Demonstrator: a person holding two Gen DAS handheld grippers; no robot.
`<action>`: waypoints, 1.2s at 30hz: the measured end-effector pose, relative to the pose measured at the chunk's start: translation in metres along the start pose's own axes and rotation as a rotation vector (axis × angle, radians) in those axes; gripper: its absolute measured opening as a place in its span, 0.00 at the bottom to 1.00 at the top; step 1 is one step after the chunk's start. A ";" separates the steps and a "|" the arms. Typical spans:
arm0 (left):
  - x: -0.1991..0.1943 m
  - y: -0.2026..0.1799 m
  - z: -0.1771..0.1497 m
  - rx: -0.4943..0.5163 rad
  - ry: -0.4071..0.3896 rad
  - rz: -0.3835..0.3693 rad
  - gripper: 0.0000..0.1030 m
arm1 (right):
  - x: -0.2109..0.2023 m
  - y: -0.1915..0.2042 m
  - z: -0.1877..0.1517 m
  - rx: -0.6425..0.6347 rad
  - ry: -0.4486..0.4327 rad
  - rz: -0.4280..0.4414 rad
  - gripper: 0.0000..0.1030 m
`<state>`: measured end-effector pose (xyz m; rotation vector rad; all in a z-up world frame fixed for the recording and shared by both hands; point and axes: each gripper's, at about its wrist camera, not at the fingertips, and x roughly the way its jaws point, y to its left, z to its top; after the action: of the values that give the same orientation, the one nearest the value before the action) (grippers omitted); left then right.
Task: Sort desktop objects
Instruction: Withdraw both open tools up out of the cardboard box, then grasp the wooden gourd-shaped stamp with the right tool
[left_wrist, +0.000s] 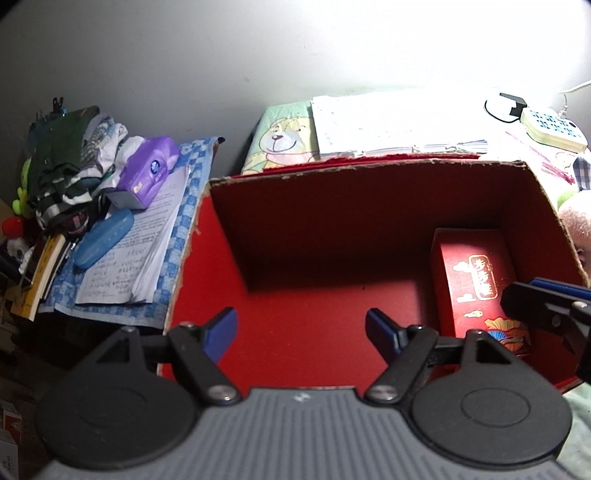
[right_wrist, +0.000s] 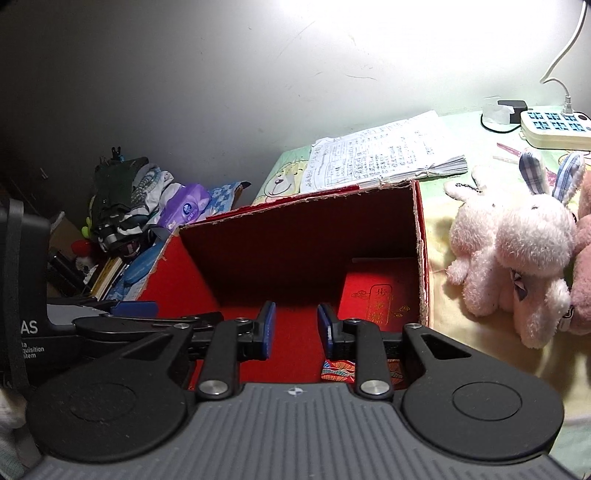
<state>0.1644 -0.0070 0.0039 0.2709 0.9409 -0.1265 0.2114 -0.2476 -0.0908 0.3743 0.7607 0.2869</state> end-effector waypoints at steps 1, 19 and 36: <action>-0.003 -0.001 -0.001 -0.002 -0.005 0.004 0.77 | -0.004 -0.003 0.000 -0.004 -0.001 0.010 0.27; -0.070 -0.037 -0.077 -0.032 -0.017 -0.354 0.73 | -0.063 -0.087 -0.044 0.050 0.105 0.168 0.31; -0.026 -0.104 -0.121 0.057 0.185 -0.479 0.56 | -0.027 -0.128 -0.092 0.359 0.408 0.326 0.36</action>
<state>0.0314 -0.0721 -0.0610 0.1057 1.1747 -0.5770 0.1425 -0.3521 -0.1901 0.7980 1.1583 0.5452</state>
